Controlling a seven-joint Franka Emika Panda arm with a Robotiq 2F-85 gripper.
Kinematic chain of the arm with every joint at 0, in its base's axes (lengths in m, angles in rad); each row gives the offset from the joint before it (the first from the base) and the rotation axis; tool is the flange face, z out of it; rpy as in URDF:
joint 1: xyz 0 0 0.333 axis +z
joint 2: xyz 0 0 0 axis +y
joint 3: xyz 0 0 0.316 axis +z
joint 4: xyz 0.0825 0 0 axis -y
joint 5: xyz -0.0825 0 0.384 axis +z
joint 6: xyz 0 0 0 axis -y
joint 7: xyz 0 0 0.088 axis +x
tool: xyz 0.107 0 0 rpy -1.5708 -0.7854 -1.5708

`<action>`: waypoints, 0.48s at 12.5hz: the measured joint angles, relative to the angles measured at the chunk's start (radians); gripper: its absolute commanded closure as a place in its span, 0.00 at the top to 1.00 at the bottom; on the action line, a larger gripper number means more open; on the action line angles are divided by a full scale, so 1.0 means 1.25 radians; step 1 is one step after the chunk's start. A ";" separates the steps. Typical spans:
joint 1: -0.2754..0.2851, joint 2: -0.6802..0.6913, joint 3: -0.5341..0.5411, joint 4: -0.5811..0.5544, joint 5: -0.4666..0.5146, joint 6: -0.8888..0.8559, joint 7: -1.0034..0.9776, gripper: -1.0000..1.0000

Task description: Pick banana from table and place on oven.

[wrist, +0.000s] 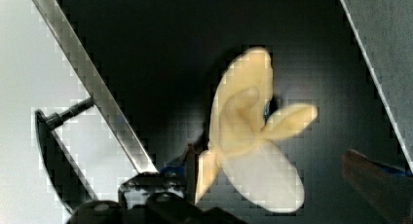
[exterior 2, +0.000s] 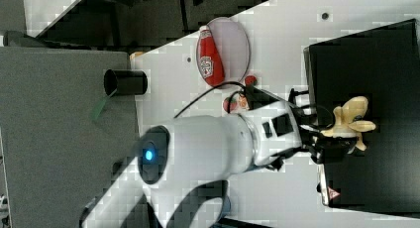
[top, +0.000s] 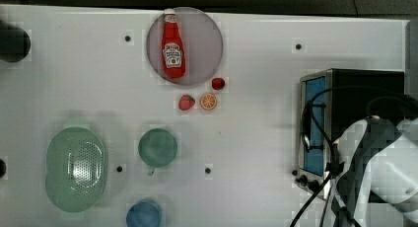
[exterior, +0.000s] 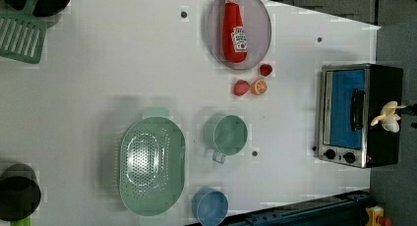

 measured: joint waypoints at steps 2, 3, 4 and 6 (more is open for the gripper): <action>0.016 -0.016 0.000 0.040 0.004 -0.050 0.000 1.00; 0.022 -0.042 0.006 0.053 -0.004 -0.094 0.000 1.00; 0.021 -0.069 0.018 0.071 -0.009 -0.158 0.000 1.00; 0.008 -0.121 0.062 0.112 0.013 -0.234 0.022 1.00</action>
